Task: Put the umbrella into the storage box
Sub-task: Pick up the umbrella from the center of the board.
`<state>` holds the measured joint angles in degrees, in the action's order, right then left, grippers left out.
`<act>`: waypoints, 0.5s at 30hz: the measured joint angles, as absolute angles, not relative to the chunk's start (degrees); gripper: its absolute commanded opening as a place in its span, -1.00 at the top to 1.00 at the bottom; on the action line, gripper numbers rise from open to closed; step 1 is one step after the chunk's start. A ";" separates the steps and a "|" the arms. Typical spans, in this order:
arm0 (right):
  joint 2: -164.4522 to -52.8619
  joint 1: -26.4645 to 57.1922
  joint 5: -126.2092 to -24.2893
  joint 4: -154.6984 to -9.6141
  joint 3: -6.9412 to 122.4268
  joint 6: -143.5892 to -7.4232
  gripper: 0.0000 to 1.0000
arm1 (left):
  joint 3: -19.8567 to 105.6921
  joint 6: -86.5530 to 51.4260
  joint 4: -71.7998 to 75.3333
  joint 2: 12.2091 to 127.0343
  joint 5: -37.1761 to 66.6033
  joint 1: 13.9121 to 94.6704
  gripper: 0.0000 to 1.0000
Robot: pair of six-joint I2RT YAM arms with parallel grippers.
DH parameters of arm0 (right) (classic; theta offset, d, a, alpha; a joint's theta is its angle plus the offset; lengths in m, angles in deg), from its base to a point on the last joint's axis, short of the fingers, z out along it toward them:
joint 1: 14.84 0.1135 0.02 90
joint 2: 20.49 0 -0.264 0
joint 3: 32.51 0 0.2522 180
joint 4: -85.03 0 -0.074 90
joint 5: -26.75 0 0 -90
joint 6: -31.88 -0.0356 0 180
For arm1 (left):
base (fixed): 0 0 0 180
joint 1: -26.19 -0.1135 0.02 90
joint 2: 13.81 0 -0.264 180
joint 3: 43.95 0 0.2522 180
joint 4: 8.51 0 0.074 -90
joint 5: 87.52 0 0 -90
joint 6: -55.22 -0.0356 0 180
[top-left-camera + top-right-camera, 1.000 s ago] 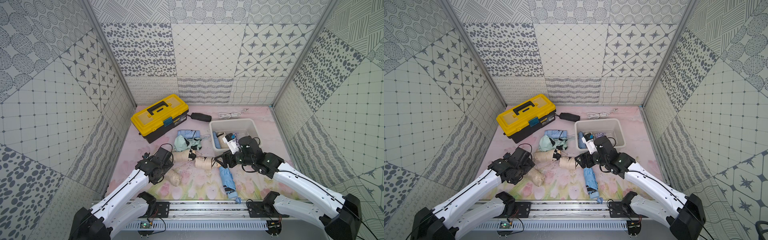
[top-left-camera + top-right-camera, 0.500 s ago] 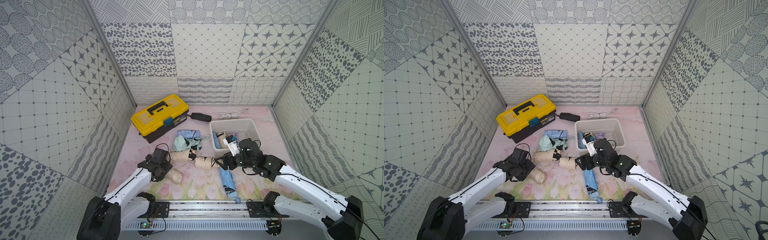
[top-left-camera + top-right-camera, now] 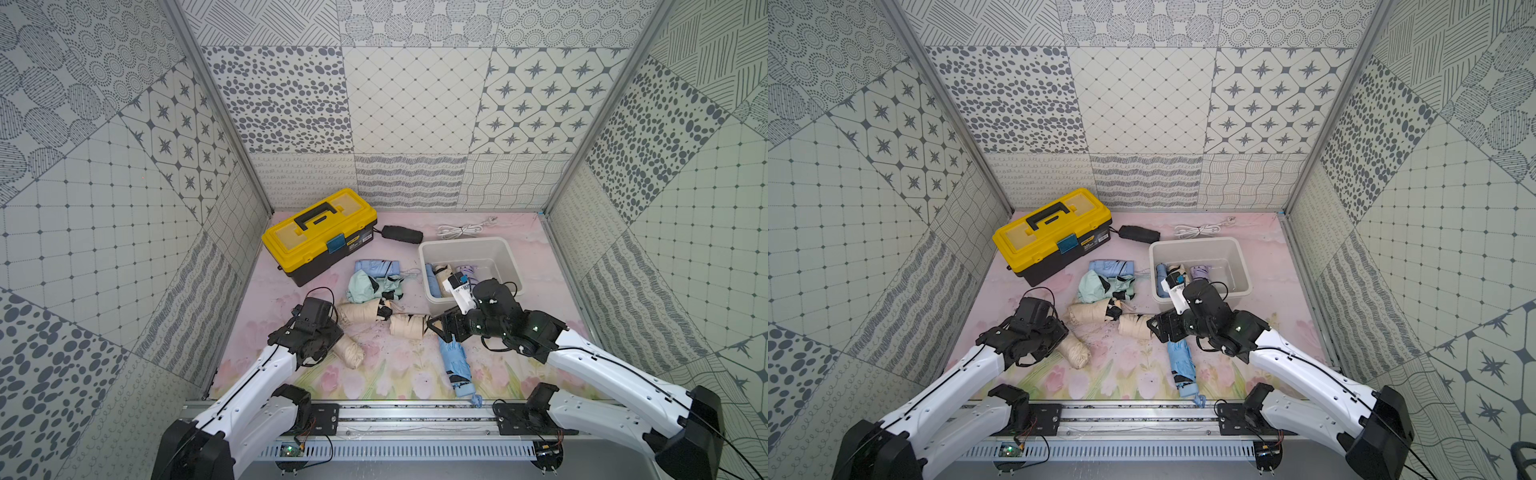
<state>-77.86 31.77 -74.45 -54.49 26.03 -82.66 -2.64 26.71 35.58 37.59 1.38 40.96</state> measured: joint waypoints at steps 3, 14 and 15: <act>-77.90 31.82 -74.36 -55.36 26.03 -83.73 -0.61 | -0.91 25.16 37.30 32.96 2.76 40.96 0.40; -80.35 31.97 -77.75 -61.11 26.70 -91.27 -0.60 | 0.49 23.17 33.41 21.79 13.86 40.96 0.43; -80.87 31.97 -78.47 -61.61 26.92 -92.38 -0.60 | 0.49 23.17 32.14 21.90 15.02 40.96 0.43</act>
<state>-80.87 31.97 -78.47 -61.61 26.92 -92.38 0.49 23.17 32.14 21.90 15.02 40.96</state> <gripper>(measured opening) 0.802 0.411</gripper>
